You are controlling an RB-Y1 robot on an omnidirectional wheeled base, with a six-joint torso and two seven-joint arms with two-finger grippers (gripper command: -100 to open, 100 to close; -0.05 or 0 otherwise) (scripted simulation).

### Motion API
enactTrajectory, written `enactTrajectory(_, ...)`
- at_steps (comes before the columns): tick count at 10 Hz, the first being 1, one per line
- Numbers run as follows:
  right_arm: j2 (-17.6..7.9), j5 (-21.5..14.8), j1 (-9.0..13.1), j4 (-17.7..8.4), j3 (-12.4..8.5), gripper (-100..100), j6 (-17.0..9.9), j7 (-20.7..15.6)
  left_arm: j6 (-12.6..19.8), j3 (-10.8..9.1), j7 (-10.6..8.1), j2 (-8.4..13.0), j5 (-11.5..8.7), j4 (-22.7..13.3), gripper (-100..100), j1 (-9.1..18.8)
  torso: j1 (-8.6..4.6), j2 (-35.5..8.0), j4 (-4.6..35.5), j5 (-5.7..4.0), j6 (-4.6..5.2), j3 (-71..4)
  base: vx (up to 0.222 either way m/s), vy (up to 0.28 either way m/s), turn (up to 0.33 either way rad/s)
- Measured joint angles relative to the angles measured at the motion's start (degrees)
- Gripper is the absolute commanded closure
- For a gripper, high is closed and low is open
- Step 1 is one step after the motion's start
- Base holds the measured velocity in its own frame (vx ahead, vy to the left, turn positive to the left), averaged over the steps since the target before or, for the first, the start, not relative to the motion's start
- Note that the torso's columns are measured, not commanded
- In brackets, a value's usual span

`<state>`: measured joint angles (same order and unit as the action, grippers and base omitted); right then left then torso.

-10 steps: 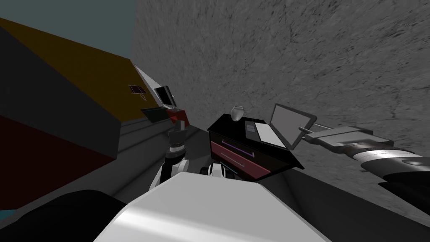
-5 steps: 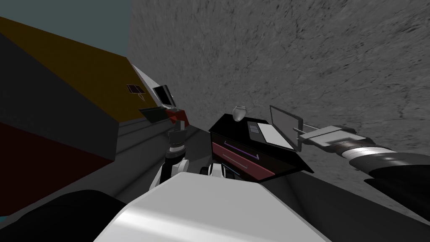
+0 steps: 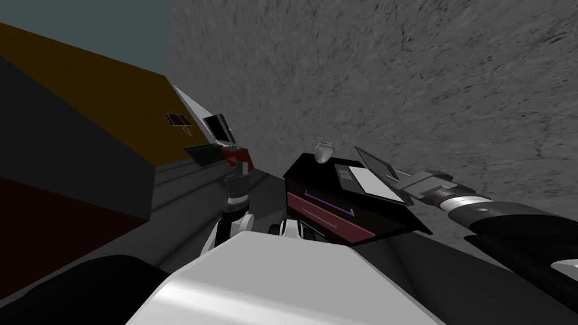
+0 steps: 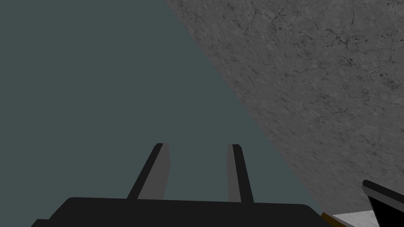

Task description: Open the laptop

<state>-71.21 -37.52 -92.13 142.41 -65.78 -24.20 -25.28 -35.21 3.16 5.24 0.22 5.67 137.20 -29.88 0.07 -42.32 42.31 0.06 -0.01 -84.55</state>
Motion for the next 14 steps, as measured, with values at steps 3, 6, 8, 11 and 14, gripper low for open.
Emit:
enactTrajectory(3, -2.29, -2.49, -3.29, 0.34, -0.46, 100, -2.5, -1.67, 0.0, 0.0, 0.0, 0.0, 0.0, 0.0, 0, 0.0, -0.09, -0.06, 0.04, 0.0, 0.01, 0.02, -0.054, 0.025, 0.107)
enactTrajectory(6, -1.92, -7.13, 2.01, -5.09, 4.56, 100, 0.83, -3.03, 0.01, -0.01, 0.0, 0.01, 0.0, -0.01, 0, 0.02, -0.15, -0.19, 0.13, -0.02, 0.22, 0.15, -0.134, -0.015, 0.145)
enactTrajectory(8, -1.78, -7.46, 5.49, -9.02, 6.34, 100, 1.08, -3.07, 0.0, -0.01, 0.0, 0.01, 0.0, 0.0, 0, 0.0, 0.0, 0.49, -0.15, 0.03, -0.07, -0.35, 0.009, -0.003, -0.022)
enactTrajectory(11, -2.15, -5.95, 6.31, -12.0, 3.44, -100, 2.99, -2.78, 0.0, -0.01, 0.0, 0.01, 0.0, 0.0, 0, -0.01, 0.06, 0.11, -0.05, 0.0, -0.02, -0.07, 0.029, 0.012, -0.1)
enactTrajectory(14, -2.17, -3.5, 4.46, -12.71, -1.72, -100, 6.21, -2.4, 0.0, -0.01, 0.0, 0.01, 0.0, 0.0, 0, 0.0, -0.12, -0.05, 0.01, -0.07, 0.02, 0.04, 0.025, 0.017, -0.071)
